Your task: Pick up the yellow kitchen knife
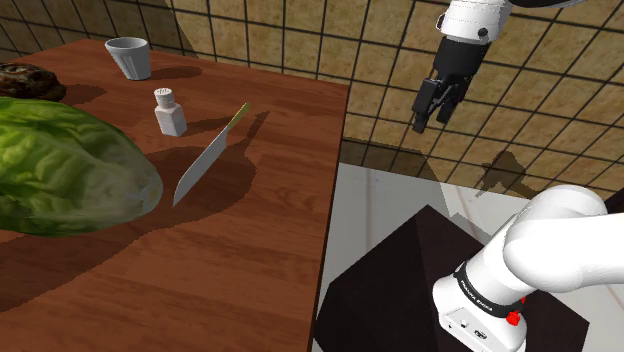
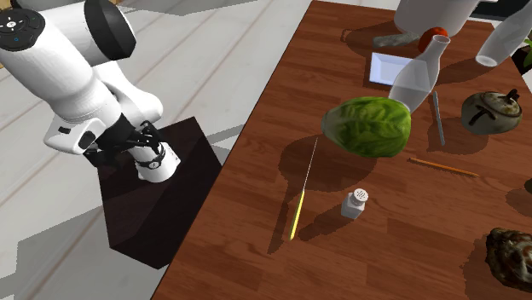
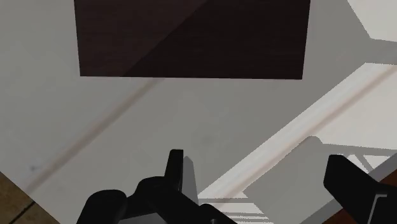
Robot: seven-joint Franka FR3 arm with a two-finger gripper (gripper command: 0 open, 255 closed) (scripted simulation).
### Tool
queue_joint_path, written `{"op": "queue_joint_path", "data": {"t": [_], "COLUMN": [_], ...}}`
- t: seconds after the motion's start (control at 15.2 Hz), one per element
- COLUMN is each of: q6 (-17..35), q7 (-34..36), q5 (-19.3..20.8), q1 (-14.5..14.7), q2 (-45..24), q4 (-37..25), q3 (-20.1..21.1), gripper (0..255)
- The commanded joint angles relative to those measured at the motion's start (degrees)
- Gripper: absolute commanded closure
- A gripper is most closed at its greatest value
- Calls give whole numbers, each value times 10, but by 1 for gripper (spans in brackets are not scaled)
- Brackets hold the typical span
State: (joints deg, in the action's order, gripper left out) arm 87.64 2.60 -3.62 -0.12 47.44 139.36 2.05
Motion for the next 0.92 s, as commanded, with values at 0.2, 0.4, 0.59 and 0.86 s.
{"op": "queue_joint_path", "data": {"t": [0.2,0.4,0.59,0.86], "q6": [15,33,53,82], "q7": [75,150,224,322], "q5": [-36,-67,-92,-112], "q1": [2,1,-3,-14], "q2": [-16,-42,-76,-135], "q4": [-8,-24,-49,-94], "q3": [47,93,139,199], "gripper": [0,0,0,0]}}
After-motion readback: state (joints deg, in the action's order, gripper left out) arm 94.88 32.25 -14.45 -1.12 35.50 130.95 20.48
